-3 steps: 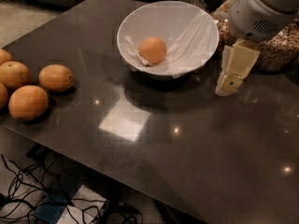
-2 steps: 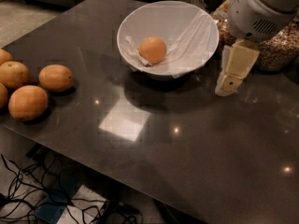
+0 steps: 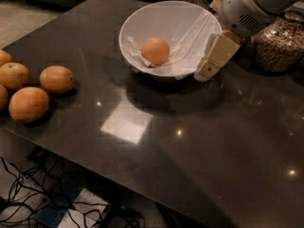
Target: Pick orange from white bowl
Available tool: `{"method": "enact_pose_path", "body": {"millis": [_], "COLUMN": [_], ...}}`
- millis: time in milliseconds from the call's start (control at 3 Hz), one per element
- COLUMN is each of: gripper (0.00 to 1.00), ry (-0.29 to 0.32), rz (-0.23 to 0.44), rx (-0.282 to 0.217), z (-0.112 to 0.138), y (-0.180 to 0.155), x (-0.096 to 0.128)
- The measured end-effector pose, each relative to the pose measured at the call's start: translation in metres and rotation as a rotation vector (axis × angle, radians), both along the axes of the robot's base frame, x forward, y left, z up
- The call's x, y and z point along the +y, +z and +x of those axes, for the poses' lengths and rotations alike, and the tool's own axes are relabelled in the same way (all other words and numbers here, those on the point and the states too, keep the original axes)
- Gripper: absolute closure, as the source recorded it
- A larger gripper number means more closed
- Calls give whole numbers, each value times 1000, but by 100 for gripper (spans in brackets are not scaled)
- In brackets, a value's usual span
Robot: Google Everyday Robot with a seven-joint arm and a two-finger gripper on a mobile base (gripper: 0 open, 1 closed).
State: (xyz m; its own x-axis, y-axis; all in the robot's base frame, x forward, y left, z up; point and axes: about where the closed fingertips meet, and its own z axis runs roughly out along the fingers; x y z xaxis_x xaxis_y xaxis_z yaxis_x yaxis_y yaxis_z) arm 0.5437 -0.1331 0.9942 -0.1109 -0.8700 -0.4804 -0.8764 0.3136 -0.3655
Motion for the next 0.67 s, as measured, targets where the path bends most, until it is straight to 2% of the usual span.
{"method": "enact_pose_path", "body": {"millis": [333,667], "gripper": [0,0], "ry": [-7,-6], "rz": [81,118], "rx": [-32,-49], "z": [22,34], "y": [6,8], "x": [18,30]}}
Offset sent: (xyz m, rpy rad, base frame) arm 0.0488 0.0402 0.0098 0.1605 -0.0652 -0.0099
